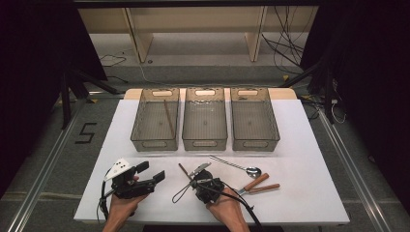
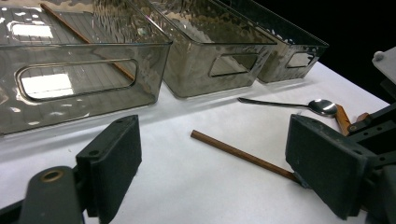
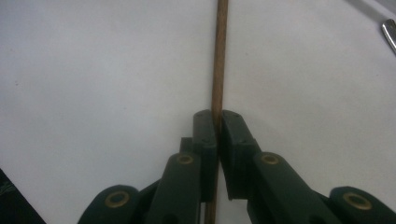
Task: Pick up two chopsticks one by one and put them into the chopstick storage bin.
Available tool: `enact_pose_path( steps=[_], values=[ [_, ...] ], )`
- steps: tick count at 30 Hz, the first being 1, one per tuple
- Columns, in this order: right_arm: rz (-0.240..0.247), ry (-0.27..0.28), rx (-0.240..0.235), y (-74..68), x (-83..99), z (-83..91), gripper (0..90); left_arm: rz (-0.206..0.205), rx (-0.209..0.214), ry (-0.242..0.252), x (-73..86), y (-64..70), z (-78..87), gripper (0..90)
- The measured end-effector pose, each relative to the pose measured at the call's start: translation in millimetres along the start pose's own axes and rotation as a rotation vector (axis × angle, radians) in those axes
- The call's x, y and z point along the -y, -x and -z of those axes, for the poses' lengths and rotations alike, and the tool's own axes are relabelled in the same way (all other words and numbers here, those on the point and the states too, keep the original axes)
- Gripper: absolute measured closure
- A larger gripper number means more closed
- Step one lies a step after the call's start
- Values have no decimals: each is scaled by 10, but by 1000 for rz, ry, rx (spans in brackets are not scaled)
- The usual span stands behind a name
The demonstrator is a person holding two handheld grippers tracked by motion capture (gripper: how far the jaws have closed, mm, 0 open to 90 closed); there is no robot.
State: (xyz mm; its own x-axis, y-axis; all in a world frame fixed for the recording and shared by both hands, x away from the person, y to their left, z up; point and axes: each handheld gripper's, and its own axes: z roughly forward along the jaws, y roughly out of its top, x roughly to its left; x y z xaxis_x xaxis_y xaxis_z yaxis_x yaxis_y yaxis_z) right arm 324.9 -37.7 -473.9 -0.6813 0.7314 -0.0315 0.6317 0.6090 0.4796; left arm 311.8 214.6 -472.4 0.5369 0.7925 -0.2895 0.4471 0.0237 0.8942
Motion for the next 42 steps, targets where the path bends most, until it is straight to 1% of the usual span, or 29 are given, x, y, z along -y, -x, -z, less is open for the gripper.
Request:
enact_pose_path(
  steps=[4,8,10,14,15,18,19,23,25,27,30,31,33,34,37,40,41,42],
  values=[
    [-7,-21,-2,7,-20,-16,851,0,1,2,-2,6,1,182],
    [3,-22,3,-2,-24,-20,852,1,0,3,-3,8,-1,184],
    [-1,-21,1,4,-22,-19,855,1,0,4,-4,9,1,184],
    [0,-11,-10,23,-7,-15,857,2,-1,0,-2,-2,1,184],
    [-10,-7,-14,23,-6,-12,857,4,-1,-1,-1,-4,1,184],
    [-13,1,-33,29,-5,2,857,10,-3,-4,-1,-5,-1,184],
    [-8,4,-31,31,-5,5,857,11,-3,-5,-2,-5,-1,184],
    [-13,27,-40,54,-11,65,857,27,5,-14,-4,-6,-9,184],
    [-18,44,-52,68,-14,124,857,39,7,-20,-5,2,-16,184],
    [-20,70,-67,81,-19,186,857,65,21,-17,-11,16,-24,185],
    [-16,95,-84,89,-24,264,857,77,35,-29,-22,48,-38,190],
    [-23,104,-88,88,-26,287,858,88,44,-32,-23,65,-49,191],
    [-24,122,-97,94,-26,332,858,109,67,-43,-23,98,-81,195],
    [-24,127,-103,93,-28,345,857,126,81,-48,-22,125,-110,198],
    [-23,134,-117,85,-28,351,857,134,116,-87,-15,193,-199,199],
    [-23,148,-129,70,-19,374,858,177,145,-100,-20,215,-248,201],
    [-21,157,-137,72,-16,391,857,197,151,-97,-27,221,-256,205],
    [-23,165,-140,70,-15,412,857,206,160,-101,-39,220,-257,211]
  ],
)
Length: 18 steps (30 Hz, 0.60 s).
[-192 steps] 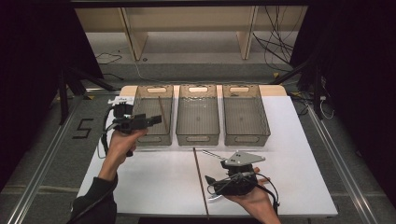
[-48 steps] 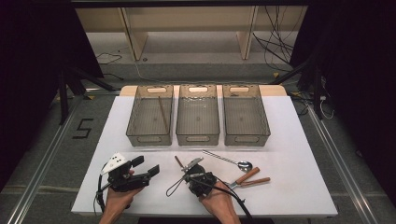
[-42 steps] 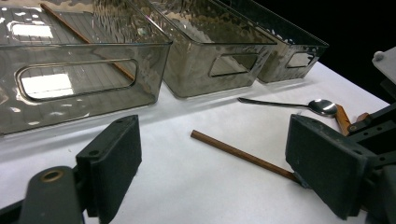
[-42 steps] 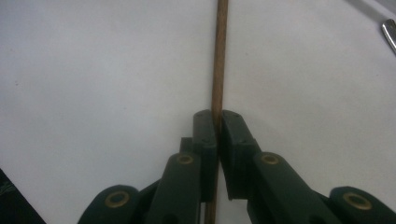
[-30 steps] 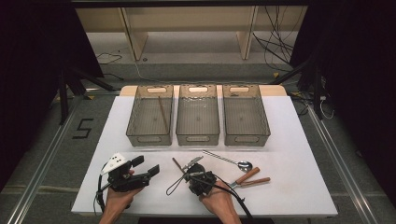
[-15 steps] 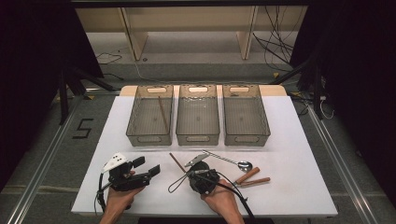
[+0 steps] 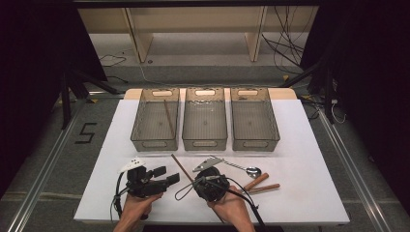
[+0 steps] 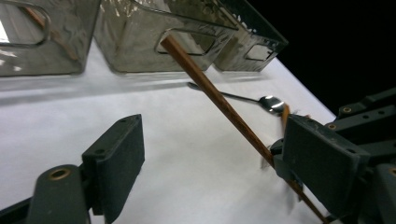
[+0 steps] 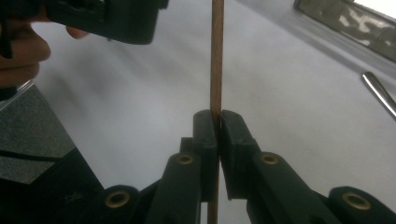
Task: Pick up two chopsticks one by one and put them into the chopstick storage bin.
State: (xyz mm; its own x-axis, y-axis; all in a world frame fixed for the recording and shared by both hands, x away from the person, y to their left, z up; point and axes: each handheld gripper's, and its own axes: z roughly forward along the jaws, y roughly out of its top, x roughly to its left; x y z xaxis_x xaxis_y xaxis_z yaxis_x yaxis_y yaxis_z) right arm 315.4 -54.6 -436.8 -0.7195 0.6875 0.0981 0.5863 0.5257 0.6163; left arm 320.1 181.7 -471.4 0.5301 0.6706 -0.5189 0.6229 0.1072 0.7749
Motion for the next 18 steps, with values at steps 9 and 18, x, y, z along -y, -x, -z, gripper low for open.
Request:
enact_pose_path(
  steps=[9,18],
  values=[
    [23,70,-14,-76,-75,200,857,114,113,31,-155,120,-13,285],
    [32,123,-9,-123,-105,269,857,158,165,16,-219,160,-64,451]
  ],
)
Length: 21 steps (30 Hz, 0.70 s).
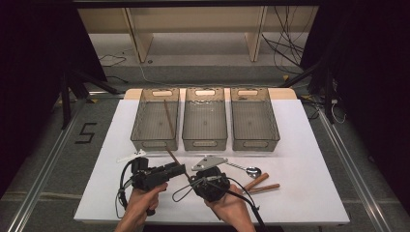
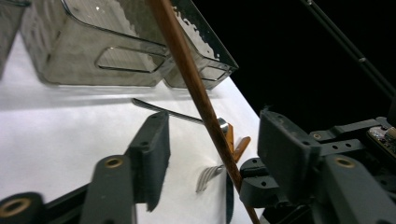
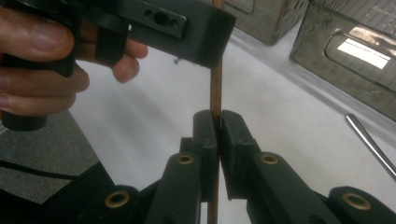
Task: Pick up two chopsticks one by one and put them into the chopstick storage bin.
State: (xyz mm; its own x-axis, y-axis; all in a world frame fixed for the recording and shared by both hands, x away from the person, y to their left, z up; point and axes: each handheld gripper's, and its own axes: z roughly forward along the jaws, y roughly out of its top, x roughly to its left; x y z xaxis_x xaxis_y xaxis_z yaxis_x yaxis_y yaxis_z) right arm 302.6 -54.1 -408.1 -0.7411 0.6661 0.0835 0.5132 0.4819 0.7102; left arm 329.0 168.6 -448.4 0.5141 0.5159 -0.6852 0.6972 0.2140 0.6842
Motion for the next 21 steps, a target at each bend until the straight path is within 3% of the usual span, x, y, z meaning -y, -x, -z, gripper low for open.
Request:
enact_pose_path(
  steps=[14,18,21],
  values=[
    [6,36,-2,-20,-31,32,856,33,63,-2,-33,-8,-14,758],
    [6,43,-8,-17,-35,34,856,75,115,-1,-47,-41,-11,810],
    [2,43,-9,-23,-35,16,854,71,124,-4,-59,-27,-2,839]
  ],
)
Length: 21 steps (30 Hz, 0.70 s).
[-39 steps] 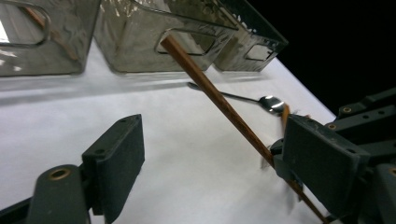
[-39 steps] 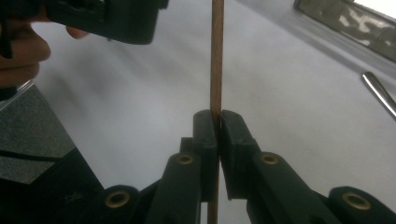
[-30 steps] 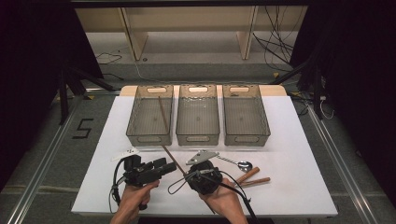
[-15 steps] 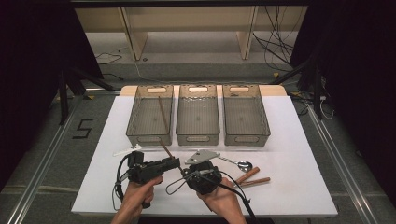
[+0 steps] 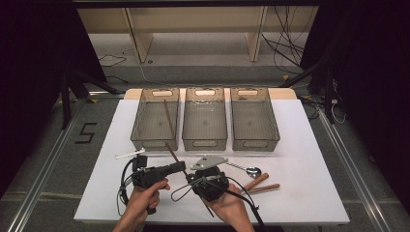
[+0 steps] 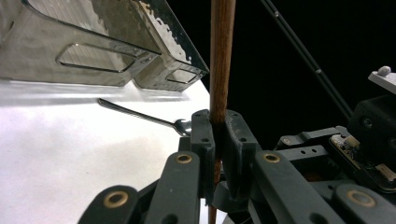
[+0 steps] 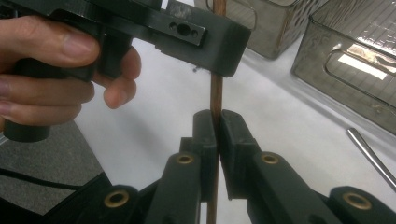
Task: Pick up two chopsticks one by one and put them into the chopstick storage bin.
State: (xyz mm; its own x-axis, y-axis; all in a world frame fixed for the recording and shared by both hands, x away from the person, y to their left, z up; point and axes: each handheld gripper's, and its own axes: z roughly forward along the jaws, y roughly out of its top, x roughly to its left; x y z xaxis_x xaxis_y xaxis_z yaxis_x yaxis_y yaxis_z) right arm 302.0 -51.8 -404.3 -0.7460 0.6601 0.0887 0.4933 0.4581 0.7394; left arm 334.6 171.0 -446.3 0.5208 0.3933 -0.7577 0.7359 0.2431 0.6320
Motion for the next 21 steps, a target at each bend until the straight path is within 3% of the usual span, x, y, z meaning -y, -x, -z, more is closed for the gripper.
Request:
enact_pose_path(
  steps=[4,8,13,21],
  values=[
    [-1,17,-7,4,-9,32,842,5,15,2,-38,2,29,843],
    [-6,48,-19,64,-26,168,674,-17,-15,27,-179,15,137,844],
    [-8,85,-10,229,-47,332,498,-61,-55,38,-450,59,249,844],
    [8,178,-14,444,0,516,361,-116,-129,39,-925,98,382,844]
  ],
)
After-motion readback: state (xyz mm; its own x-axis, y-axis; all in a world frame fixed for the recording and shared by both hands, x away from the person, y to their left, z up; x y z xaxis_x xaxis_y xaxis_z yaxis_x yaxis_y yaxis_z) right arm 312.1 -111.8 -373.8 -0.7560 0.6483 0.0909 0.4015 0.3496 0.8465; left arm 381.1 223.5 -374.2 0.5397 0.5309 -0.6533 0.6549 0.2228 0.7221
